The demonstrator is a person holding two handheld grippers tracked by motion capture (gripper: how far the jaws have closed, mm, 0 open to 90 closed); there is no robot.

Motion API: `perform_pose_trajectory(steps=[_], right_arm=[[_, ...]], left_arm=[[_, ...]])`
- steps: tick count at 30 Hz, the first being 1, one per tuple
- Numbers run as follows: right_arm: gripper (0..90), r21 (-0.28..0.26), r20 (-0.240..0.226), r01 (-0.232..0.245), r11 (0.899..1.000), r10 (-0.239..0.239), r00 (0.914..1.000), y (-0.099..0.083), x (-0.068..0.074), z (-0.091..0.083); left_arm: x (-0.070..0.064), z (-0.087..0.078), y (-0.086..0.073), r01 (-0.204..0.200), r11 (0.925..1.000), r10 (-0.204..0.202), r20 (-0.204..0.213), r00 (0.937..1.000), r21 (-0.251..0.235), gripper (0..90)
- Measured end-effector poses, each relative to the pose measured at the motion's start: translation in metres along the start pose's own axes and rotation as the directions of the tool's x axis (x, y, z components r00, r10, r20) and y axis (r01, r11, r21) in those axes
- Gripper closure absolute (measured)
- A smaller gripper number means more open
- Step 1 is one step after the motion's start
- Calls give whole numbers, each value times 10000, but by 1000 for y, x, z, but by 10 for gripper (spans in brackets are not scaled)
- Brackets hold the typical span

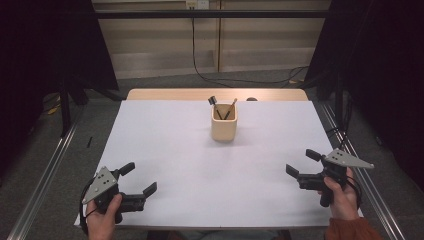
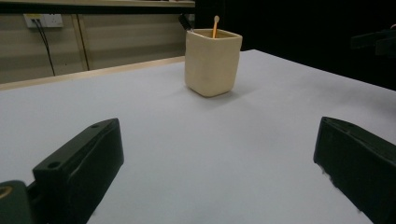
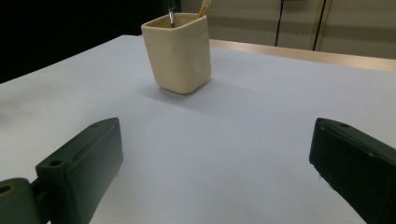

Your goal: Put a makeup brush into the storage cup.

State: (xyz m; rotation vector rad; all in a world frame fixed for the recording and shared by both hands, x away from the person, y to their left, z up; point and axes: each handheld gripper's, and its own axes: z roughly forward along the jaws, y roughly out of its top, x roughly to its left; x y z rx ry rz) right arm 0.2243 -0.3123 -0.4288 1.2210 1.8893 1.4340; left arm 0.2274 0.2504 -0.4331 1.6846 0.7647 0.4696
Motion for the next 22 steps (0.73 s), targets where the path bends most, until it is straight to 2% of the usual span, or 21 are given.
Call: perform_pose_trajectory(steps=[3,6,9,14,22], right_arm=[[23,34,81,-179,9998,178,9998,-5,-2,-3],[21,57,211,9,10000,-10,9998,-9,-1,-6],[19,-34,271,-70,10000,71,9996,-12,0,-9],[20,320,331,-28,9995,17,9995,-15,0,-7],[18,142,140,-89,9999,87,9999,-14,-2,-8]], left_arm=[[0,-2,-2,-15,9999,15,28,10000,113,15],[0,-4,-2,17,10000,-17,-1,10000,73,15],[0,-5,-3,-4,9999,5,-32,10000,142,15],[-3,-4,1,-163,9999,163,14,9999,-9,14],[-1,1,0,-50,9999,50,40,10000,137,14]])
